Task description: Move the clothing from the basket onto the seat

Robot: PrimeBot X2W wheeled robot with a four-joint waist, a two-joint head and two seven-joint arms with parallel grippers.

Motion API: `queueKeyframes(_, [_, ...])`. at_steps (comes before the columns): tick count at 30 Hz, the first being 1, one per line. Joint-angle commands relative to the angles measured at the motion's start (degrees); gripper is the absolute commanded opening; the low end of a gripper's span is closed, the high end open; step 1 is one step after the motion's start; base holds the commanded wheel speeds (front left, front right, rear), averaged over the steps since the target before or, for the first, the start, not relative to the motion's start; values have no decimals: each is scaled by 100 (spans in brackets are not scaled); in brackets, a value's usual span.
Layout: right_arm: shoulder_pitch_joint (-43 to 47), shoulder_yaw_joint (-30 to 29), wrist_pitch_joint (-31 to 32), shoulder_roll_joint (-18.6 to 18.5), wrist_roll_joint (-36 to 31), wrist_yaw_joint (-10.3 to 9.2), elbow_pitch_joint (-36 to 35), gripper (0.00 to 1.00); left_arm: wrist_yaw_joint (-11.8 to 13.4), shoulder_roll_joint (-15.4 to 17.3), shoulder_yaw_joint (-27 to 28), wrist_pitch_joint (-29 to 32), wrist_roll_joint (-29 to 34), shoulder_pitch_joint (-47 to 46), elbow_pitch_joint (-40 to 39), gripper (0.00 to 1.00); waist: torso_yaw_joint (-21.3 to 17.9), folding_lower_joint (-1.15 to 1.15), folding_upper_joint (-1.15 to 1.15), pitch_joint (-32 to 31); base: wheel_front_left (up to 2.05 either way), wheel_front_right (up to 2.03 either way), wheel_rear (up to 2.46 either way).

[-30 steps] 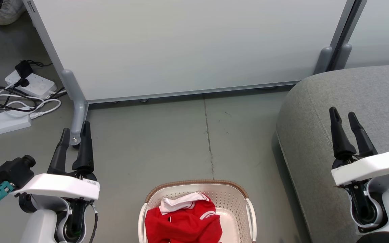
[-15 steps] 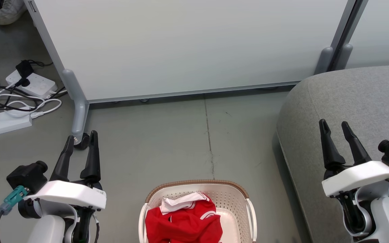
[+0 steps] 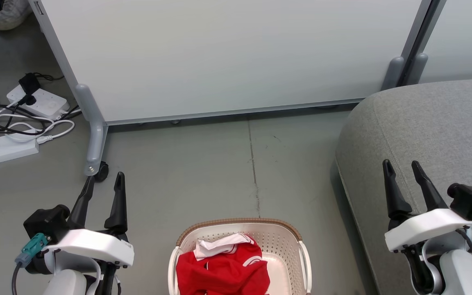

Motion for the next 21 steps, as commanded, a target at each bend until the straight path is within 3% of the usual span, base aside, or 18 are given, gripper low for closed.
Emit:
queueKeyframes(1, [-2, 15, -69, -20, -117, 23, 7, 100, 15, 43, 2, -47, 117, -15, -6, 100, 4, 0, 0, 1, 0, 0, 0])
queueKeyframes(21, [74, 189, -386, 46, -1015, 26, 300, 100, 140, 7, -41, -241, 902, 134, 316, 100, 34, 0, 0, 23, 0, 0, 0])
